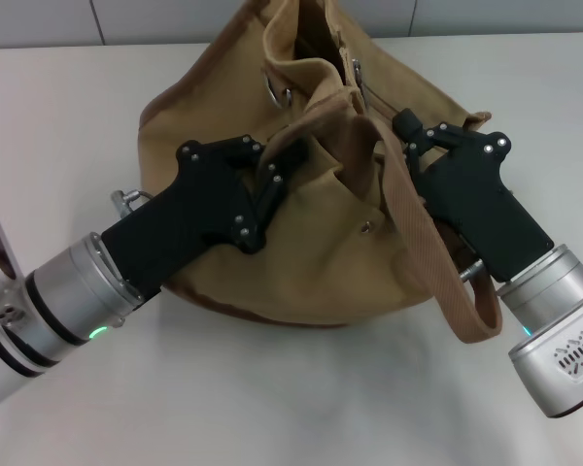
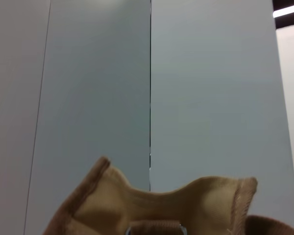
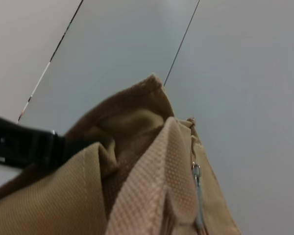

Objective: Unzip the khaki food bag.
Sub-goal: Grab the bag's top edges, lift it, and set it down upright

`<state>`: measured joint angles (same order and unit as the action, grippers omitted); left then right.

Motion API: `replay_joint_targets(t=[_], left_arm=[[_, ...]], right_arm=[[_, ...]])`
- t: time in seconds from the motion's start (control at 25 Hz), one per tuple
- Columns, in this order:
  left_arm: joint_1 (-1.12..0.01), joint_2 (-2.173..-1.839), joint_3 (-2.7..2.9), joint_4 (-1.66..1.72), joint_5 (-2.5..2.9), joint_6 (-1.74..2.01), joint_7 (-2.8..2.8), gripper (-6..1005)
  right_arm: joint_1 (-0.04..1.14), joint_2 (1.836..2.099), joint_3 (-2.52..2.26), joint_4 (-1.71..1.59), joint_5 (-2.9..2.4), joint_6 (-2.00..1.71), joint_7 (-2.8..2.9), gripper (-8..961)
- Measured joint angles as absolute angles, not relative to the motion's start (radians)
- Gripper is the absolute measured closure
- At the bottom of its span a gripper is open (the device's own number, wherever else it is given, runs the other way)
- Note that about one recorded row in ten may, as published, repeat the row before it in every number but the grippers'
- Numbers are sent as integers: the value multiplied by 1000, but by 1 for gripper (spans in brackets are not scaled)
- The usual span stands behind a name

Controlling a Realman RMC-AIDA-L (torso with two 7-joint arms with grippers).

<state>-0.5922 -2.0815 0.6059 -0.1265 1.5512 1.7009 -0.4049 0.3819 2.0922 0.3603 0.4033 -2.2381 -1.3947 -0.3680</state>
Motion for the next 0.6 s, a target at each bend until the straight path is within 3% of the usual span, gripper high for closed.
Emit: replay_joint_targets(t=[0.44, 0.6], left_arm=[[-583, -2082, 613, -118, 1554, 1690, -405, 938], [-585, -2082, 613, -122, 1554, 1677, -405, 938]], right_arm=[[379, 2086, 434, 366, -2238, -1518, -54, 940], [392, 2083, 465, 305, -2240, -1582, 154, 755]])
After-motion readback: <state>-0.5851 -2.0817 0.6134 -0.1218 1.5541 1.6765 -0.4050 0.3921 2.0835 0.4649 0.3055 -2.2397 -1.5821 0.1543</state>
